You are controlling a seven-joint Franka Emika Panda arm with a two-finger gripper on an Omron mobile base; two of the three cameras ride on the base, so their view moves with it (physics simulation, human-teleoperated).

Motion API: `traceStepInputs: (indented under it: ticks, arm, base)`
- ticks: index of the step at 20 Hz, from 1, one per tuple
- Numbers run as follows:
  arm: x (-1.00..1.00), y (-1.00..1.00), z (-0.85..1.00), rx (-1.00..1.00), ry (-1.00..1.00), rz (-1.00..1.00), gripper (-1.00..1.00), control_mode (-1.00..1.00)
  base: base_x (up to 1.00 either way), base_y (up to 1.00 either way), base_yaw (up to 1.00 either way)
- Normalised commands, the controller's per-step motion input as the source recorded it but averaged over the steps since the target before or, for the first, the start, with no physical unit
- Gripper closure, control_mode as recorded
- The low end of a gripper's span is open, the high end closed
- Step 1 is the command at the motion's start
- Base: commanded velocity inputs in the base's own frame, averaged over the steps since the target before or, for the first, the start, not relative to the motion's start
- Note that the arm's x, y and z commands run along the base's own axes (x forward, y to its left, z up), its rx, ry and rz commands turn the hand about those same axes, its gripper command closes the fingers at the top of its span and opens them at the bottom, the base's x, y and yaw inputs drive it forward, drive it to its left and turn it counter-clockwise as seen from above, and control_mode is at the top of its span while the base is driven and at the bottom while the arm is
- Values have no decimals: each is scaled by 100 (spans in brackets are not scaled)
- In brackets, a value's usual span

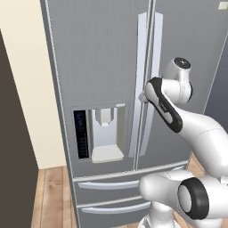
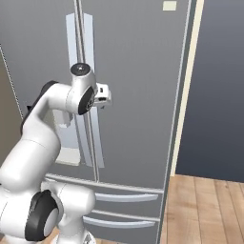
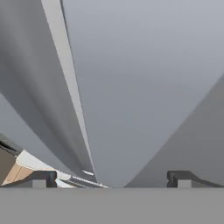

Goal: Retrieve a lemon from the fridge and place it on the cutting board with the fish.

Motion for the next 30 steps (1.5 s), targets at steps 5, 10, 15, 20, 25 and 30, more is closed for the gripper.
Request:
traceStepInputs:
  ticks: [5,10,15,20,25,30]
  arm:
    - [8,0,-14,0,-14,1,-100,-100]
    - [2,-7,-21,0,-28,0,-100,-100]
    - [5,-13,-19,2,-25,0,-100,-100]
    - [22,-1,-7,6,-14,1,-100,-100]
    - [35,0,-5,4,-4,3,-100,-100]
    - [47,0,0,0,1,4,100,-100]
  base:
    - [0,0,0]
    - [0,0,0]
    - [0,0,0]
    - [0,0,0]
    - [0,0,0]
    - [0,0,0]
